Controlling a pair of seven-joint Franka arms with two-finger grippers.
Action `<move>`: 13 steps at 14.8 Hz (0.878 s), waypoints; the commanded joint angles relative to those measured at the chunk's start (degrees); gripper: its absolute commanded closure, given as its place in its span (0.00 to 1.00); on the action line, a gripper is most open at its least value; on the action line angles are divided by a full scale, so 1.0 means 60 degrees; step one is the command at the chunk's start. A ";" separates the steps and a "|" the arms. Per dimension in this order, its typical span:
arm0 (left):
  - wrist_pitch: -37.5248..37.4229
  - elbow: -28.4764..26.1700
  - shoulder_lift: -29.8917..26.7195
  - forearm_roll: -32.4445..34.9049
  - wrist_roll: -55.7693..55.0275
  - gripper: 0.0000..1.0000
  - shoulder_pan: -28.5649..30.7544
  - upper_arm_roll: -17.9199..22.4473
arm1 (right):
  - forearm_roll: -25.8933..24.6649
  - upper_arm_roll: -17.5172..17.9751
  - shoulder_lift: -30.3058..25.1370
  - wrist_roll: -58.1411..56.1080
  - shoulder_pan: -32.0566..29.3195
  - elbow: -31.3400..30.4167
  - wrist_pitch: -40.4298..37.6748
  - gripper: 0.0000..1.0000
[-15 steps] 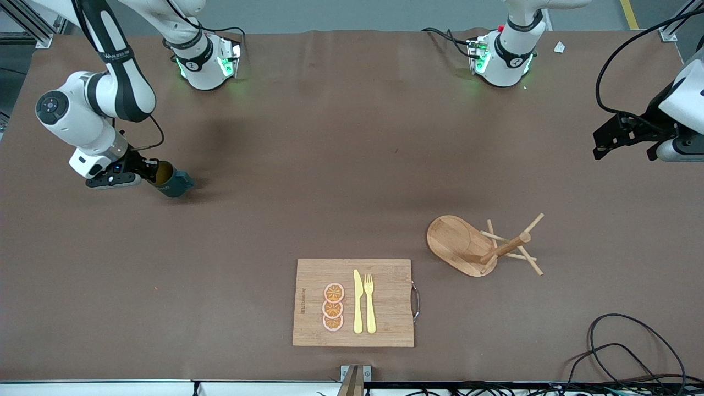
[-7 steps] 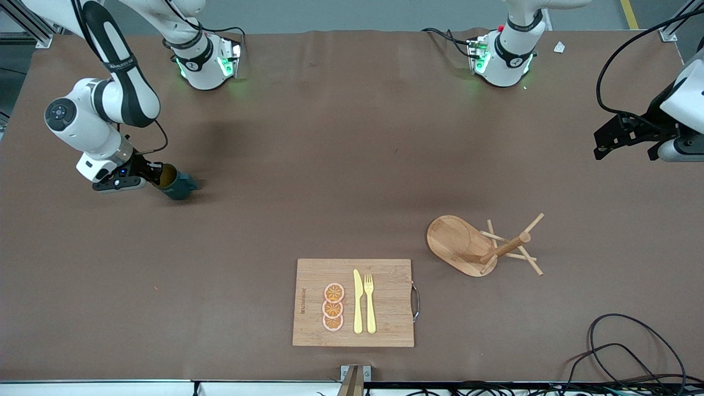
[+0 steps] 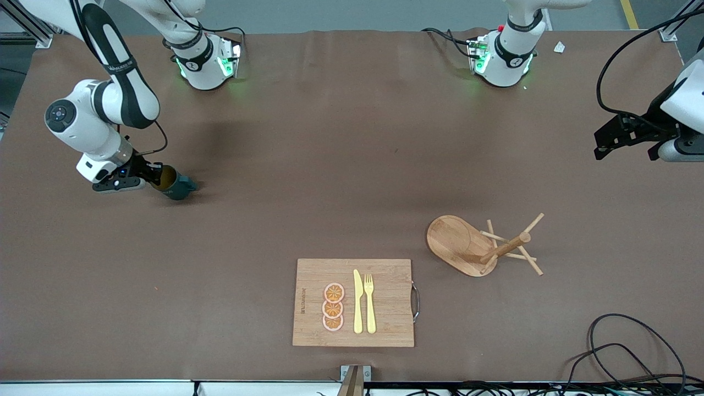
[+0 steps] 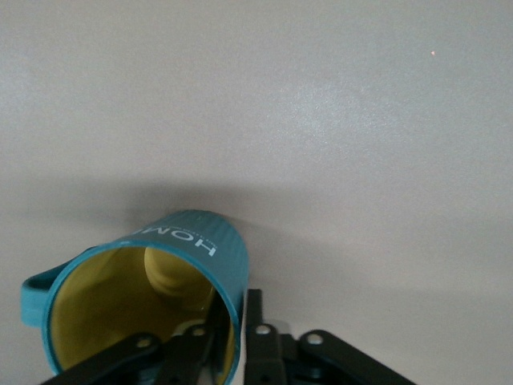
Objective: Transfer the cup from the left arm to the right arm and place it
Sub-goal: 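Lower the teal mug onto the table with the right gripper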
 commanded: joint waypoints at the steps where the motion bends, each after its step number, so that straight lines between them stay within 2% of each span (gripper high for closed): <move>1: 0.0047 0.0160 0.0066 -0.0134 0.0054 0.00 0.0038 0.0007 | -0.0076 0.0150 -0.0030 -0.0113 -0.0272 -0.0053 0.0092 0.18; 2: 0.0047 0.0160 0.0066 -0.0134 0.0054 0.00 0.0038 0.0007 | -0.0061 0.0150 -0.0030 -0.0185 -0.0345 -0.0039 0.0063 0.05; 3: 0.0047 0.0160 0.0081 -0.0148 0.0054 0.00 0.0038 0.0007 | -0.0061 0.0164 -0.0030 -0.0230 -0.0462 0.0005 0.0005 0.00; 6: 0.0047 0.0160 0.0066 -0.0148 0.0054 0.00 0.0038 0.0007 | -0.0046 0.0165 -0.0060 -0.0376 -0.0463 0.0049 -0.0258 0.00; 9: 0.0047 0.0160 0.0081 -0.0148 0.0054 0.00 0.0038 0.0007 | 0.0056 0.0179 -0.0177 -0.0376 -0.0463 0.0501 -0.1412 0.00; 13: 0.0062 0.0160 0.0081 -0.0119 0.0054 0.00 0.0038 0.0007 | 0.0217 0.0165 -0.0235 -0.0362 -0.0463 0.2182 -0.3492 0.00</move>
